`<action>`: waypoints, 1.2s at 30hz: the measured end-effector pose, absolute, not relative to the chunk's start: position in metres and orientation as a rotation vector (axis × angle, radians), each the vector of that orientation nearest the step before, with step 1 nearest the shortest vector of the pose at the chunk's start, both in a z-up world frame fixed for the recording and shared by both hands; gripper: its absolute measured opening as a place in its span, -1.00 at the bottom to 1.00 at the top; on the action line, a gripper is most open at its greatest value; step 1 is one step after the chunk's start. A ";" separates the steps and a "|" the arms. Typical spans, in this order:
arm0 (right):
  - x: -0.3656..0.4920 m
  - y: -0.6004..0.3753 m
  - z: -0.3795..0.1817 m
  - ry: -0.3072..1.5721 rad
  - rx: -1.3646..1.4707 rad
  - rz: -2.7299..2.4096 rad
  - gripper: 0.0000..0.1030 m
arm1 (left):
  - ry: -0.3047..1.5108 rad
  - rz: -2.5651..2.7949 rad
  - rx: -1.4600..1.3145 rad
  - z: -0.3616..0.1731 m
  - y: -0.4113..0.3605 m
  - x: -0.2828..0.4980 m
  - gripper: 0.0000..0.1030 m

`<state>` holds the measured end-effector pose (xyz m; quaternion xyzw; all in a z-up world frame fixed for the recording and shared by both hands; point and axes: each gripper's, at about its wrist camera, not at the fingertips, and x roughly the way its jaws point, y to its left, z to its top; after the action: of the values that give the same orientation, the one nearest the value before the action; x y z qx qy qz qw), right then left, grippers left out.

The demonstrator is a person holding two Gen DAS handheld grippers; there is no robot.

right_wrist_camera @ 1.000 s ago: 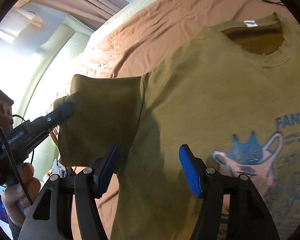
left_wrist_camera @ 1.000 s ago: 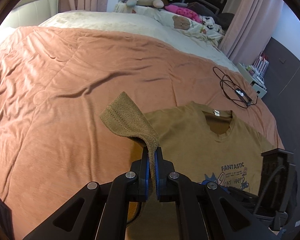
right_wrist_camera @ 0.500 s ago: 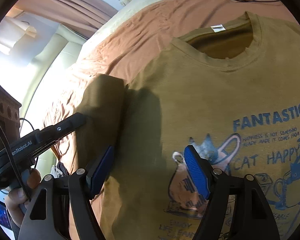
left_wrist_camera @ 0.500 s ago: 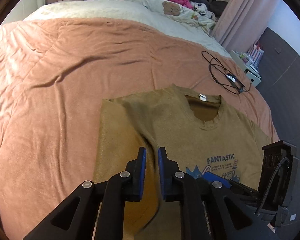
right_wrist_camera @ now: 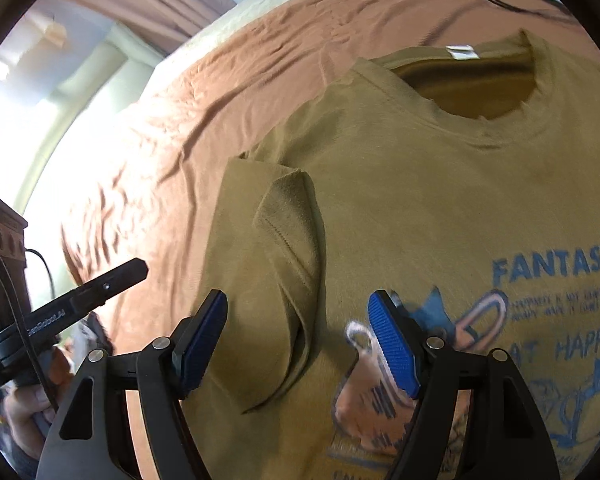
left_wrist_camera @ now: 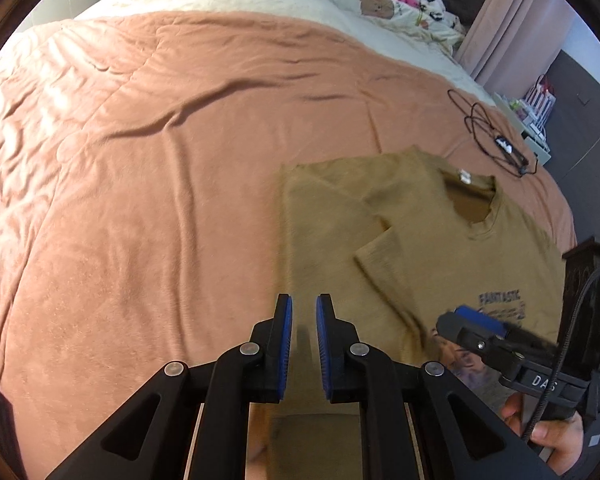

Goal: Fold small clothes
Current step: 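Fold the held side edge over toward the collar and open the left gripper, then move the right gripper onto the folded sleeve edge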

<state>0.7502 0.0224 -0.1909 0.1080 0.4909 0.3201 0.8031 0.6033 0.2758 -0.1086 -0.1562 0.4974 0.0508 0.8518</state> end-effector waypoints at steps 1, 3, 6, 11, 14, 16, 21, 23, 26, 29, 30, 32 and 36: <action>0.750 0.028 -0.191 1.052 0.208 0.683 0.39 | 1.053 0.107 -0.333 -0.113 0.279 0.603 -0.74; 0.750 0.040 -0.193 1.054 0.159 0.675 0.39 | 1.060 0.109 -0.340 -0.119 0.285 0.602 -0.74; 0.752 0.060 -0.197 1.067 0.102 0.672 0.39 | 1.064 0.115 -0.362 -0.127 0.297 0.601 -0.74; 0.756 0.086 -0.202 1.055 -0.019 0.616 0.39 | 1.068 0.120 -0.377 -0.137 0.312 0.598 -0.74; 0.763 0.099 -0.201 1.030 -0.077 0.559 0.38 | 1.069 0.122 -0.388 -0.142 0.319 0.598 -0.74; 0.766 0.100 -0.201 1.020 -0.094 0.524 0.16 | 1.073 0.119 -0.387 -0.144 0.322 0.600 -0.74; 0.772 0.076 -0.199 1.022 0.019 0.500 -0.22 | 1.072 0.121 -0.353 -0.143 0.327 0.614 -0.74; 0.774 0.064 -0.201 1.024 0.063 0.502 -0.22 | 1.068 0.119 -0.366 -0.143 0.328 0.618 -0.74; 0.773 0.050 -0.200 1.021 0.122 0.539 -0.22 | 1.064 0.107 -0.370 -0.146 0.327 0.624 -0.74; 0.777 0.034 -0.199 1.017 0.194 0.581 -0.22 | 1.057 0.099 -0.371 -0.150 0.325 0.630 -0.74; 0.779 0.031 -0.199 1.023 0.210 0.588 -0.21 | 1.071 0.098 -0.364 -0.154 0.324 0.634 -0.74; 0.784 0.029 -0.202 1.044 0.246 0.613 -0.18 | 1.091 0.101 -0.352 -0.159 0.321 0.640 -0.74; 0.787 0.035 -0.203 1.053 0.225 0.634 -0.17 | 1.080 0.090 -0.326 -0.157 0.315 0.650 -0.74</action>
<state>0.7868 0.0353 -0.2034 0.1051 0.4929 0.2969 0.8111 0.6496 0.3150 -0.1568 -0.1543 0.5117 0.0428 0.8441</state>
